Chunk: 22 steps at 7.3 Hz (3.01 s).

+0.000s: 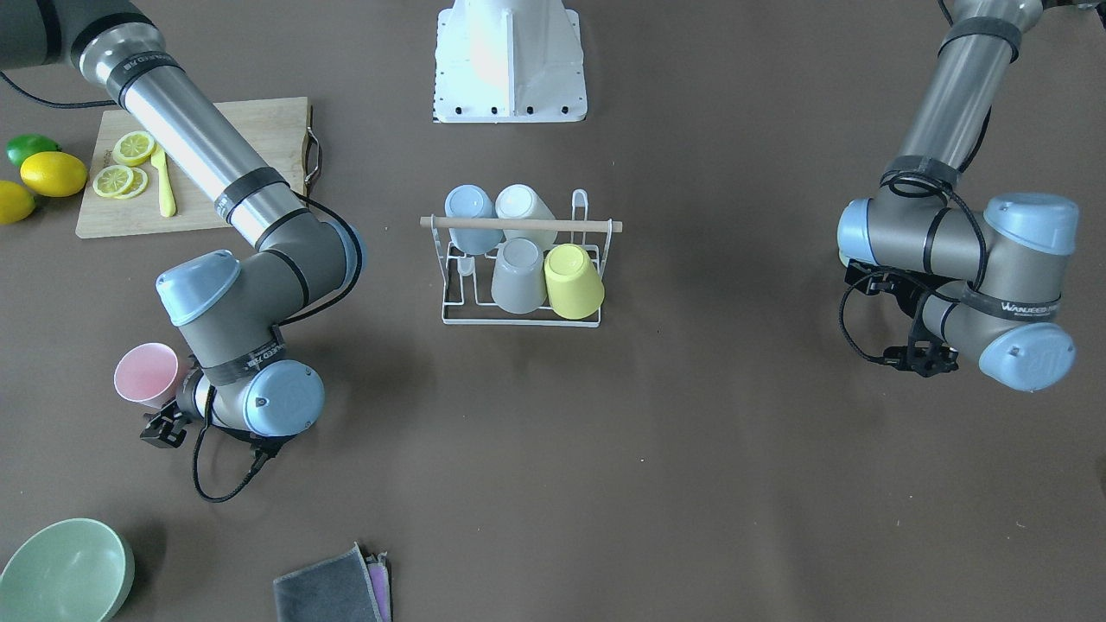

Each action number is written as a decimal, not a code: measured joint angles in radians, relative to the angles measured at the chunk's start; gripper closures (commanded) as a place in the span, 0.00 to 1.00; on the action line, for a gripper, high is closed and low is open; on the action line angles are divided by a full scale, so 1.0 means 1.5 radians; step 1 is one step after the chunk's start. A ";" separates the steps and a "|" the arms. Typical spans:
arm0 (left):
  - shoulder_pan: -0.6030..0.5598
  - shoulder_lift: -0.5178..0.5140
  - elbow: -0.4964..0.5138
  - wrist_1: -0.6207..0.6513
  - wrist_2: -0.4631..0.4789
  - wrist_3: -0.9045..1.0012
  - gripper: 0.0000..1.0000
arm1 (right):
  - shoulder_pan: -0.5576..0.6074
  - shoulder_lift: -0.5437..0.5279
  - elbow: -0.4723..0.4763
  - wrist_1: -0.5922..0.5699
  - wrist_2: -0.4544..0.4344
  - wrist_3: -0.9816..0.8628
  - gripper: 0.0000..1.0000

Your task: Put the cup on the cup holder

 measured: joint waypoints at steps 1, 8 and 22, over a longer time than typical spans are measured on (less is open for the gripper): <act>0.000 0.000 0.003 0.003 -0.004 0.000 0.02 | 0.002 0.000 0.000 0.000 0.000 -0.005 0.00; 0.017 -0.006 0.027 0.013 -0.009 -0.005 0.02 | 0.013 -0.014 0.019 -0.004 0.000 -0.016 0.00; 0.031 0.001 0.040 0.051 -0.025 0.003 0.02 | 0.193 -0.170 0.458 -0.142 0.188 -0.051 1.00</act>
